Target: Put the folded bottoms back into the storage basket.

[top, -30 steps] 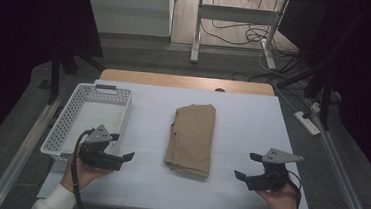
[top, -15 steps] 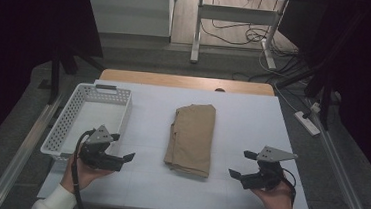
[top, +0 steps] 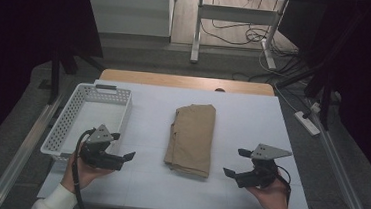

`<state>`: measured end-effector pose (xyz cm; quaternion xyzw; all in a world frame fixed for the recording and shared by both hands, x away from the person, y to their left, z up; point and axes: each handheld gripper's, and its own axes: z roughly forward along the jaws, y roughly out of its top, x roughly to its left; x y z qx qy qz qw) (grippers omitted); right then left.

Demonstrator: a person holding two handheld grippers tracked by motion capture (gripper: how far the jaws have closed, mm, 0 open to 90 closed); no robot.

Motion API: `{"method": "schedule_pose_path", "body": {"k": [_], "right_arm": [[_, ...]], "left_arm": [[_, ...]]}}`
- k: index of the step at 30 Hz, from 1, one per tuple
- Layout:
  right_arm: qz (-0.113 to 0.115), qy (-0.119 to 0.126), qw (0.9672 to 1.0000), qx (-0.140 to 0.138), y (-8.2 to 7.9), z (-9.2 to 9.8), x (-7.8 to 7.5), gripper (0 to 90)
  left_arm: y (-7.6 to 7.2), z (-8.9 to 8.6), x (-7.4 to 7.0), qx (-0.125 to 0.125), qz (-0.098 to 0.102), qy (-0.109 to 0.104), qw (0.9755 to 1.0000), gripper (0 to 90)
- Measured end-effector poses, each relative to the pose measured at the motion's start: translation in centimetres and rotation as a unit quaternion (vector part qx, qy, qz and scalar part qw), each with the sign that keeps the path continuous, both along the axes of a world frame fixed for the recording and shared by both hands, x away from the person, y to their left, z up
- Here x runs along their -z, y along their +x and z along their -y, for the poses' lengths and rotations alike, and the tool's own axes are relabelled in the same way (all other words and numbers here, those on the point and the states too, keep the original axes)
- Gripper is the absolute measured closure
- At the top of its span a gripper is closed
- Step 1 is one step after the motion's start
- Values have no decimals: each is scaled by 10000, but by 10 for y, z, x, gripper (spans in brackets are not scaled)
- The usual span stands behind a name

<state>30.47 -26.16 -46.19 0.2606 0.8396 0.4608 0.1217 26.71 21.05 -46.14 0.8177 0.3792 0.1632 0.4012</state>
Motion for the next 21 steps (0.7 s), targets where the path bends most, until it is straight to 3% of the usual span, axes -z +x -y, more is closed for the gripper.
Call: {"method": "schedule_pose_path", "body": {"k": [21], "right_arm": [[-131,-163,9989,-431,8,-34,2,120]], "left_arm": [[0,3,1,49,-29,40,10000,136]]}}
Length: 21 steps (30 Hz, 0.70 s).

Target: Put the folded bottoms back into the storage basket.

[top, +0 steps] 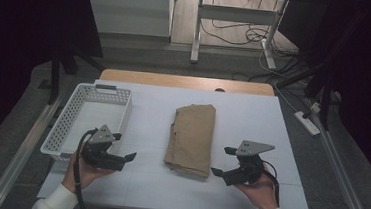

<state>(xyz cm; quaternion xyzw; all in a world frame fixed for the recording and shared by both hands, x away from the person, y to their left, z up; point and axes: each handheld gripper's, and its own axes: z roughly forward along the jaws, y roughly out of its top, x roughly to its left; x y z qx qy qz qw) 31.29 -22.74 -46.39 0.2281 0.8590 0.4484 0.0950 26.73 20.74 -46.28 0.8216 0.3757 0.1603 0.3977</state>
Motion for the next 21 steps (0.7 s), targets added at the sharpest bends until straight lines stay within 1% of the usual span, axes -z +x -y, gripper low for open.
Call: {"method": "schedule_pose_path", "body": {"k": [9,17,21], "right_arm": [[-52,-38,9999,-125,3,-12,1,121],[-101,-159,9996,-221,7,-23,5,121],[-119,-141,9995,-245,8,-26,5,121]], "left_arm": [[0,-1,-1,1,12,13,10000,136],[0,0,0,13,5,10,10000,134],[0,0,0,22,-14,14,10000,134]]}}
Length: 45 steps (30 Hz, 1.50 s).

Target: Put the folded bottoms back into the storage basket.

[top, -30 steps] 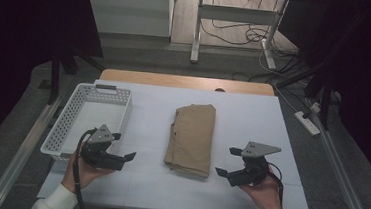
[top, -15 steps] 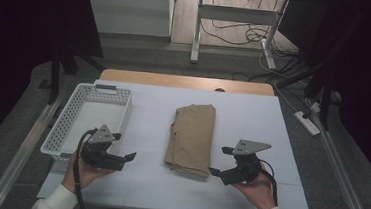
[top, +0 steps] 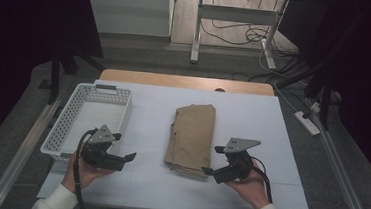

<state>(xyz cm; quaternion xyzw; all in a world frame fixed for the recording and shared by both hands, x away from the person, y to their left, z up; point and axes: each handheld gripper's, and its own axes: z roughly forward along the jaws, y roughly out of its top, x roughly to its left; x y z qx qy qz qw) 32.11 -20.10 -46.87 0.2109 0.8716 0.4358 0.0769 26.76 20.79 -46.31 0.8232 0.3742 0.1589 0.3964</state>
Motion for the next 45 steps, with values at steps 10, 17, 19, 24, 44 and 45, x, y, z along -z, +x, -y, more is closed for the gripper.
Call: {"method": "schedule_pose_path", "body": {"k": [10,17,19,24,44,45], "right_arm": [[6,-70,9999,-94,1,-13,1,121],[11,-131,9998,-179,3,-23,1,121],[-13,-158,9997,-190,4,-25,2,121],[-51,-320,9992,-241,5,-31,7,121],[-59,-1211,9921,-326,1,-47,27,117],[-83,-1257,9915,-321,1,-46,29,116]], "left_arm": [[0,0,0,-7,3,13,10000,134],[-1,-1,-1,-20,-44,-89,9999,134],[-1,-1,-2,-16,-34,-101,9999,136],[-1,-1,-1,-13,-34,-102,9999,136],[-1,-2,1,-3,-63,-95,9999,136],[-1,-2,1,-3,-63,-95,9999,136]]}}
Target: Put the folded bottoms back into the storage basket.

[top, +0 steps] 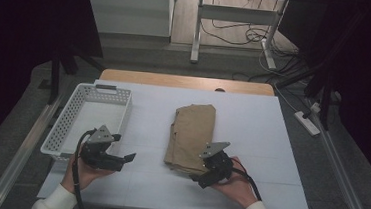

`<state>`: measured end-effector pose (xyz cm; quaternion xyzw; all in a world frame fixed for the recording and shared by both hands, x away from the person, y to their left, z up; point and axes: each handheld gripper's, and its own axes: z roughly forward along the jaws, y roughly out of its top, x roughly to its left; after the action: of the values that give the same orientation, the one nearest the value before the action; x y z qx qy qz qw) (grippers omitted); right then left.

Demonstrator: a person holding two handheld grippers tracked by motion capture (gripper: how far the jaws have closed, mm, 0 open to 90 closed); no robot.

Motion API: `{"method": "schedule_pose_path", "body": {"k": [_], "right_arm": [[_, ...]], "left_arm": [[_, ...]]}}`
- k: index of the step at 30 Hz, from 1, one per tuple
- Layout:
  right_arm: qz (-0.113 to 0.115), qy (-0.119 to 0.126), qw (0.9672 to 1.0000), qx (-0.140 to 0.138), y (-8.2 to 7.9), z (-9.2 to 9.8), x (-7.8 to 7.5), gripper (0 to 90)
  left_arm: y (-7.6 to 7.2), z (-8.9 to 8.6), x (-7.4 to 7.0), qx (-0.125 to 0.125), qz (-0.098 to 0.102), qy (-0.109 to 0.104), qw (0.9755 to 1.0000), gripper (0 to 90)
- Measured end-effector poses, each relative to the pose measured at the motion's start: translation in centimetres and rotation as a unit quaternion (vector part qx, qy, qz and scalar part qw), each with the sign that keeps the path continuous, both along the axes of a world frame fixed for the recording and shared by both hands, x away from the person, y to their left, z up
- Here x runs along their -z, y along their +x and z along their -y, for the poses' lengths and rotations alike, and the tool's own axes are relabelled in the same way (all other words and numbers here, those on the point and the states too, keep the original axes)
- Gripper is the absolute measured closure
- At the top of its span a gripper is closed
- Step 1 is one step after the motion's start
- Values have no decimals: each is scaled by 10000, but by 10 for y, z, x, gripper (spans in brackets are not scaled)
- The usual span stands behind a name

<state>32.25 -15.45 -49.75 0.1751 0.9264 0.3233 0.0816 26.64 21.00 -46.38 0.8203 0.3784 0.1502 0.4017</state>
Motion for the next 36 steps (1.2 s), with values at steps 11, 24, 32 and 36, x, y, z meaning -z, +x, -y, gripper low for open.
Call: {"method": "schedule_pose_path", "body": {"k": [11,24,32,36], "right_arm": [[20,-235,9997,116,1,-1,7,119],[98,-502,9984,223,-1,-6,12,154],[440,-763,9956,322,-5,-10,16,242],[401,-756,9957,343,-3,-8,16,266]], "left_arm": [[0,-1,0,-16,1,-11,10000,136],[1,-2,1,-8,-49,-85,10000,138],[2,-3,2,16,-92,-156,9998,138],[2,-2,2,9,-101,-153,9998,139]]}}
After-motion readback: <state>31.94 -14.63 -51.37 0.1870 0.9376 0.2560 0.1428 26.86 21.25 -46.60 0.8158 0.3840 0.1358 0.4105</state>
